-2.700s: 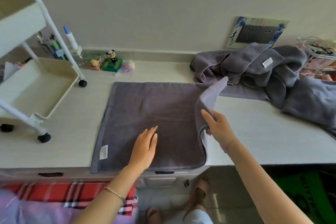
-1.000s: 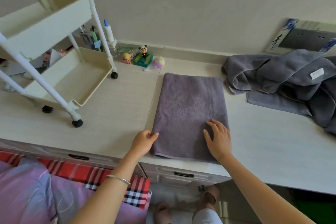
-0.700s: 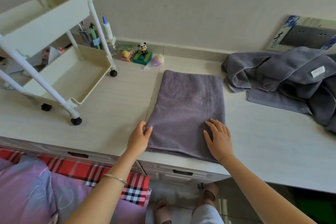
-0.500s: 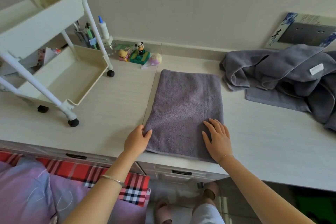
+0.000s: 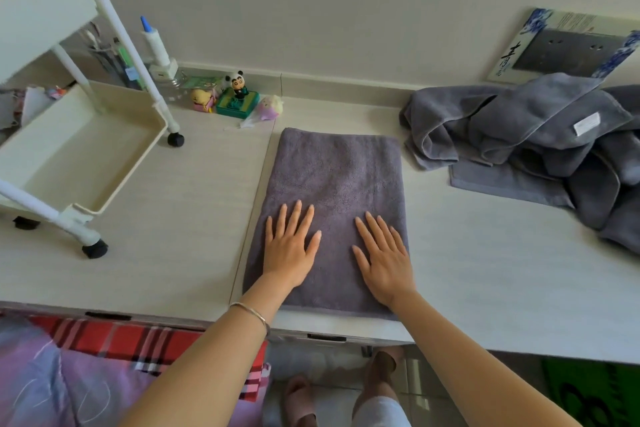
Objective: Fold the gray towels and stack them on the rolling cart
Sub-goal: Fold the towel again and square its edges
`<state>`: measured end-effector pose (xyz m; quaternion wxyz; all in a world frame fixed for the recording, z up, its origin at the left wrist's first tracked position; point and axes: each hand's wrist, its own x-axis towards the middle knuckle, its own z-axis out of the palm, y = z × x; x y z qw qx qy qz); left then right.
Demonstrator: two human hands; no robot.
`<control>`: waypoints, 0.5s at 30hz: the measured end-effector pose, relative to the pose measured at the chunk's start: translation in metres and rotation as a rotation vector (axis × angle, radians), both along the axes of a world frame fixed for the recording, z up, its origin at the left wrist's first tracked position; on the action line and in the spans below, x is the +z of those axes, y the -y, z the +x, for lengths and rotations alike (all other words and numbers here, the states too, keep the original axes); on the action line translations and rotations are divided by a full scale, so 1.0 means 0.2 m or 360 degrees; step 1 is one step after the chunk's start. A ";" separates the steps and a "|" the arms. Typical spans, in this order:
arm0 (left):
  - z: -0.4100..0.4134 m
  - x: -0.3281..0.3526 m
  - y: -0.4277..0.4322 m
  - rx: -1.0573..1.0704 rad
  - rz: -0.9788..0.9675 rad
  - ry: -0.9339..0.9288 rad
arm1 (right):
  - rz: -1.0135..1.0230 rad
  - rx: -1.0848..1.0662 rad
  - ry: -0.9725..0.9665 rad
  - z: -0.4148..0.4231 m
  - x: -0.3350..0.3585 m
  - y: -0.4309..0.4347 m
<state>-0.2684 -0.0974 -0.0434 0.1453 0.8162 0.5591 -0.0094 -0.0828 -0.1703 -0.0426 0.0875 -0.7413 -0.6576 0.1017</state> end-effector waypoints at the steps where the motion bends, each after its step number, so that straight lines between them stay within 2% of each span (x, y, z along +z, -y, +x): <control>1: 0.00 0.00 -0.02 0.0061 -0.0003 0.0009 | 0.0005 -0.0038 0.0009 0.04 -0.01 0.02; 6: 0.06 0.03 -0.13 0.0323 0.0024 0.0004 | -0.0042 -0.0102 -0.0033 0.14 0.00 0.00; 9: 0.12 0.06 -0.19 0.0040 0.0214 0.0096 | 0.0096 -0.0113 -0.0119 0.11 0.06 -0.14; 12: 0.24 0.06 -0.26 -0.0236 0.0225 0.0065 | 0.0176 -0.0006 -0.0121 0.08 0.10 -0.35; 15: 0.31 0.01 -0.35 -0.0133 0.0166 -0.0023 | 0.0084 0.0034 -0.0040 0.14 0.06 -0.51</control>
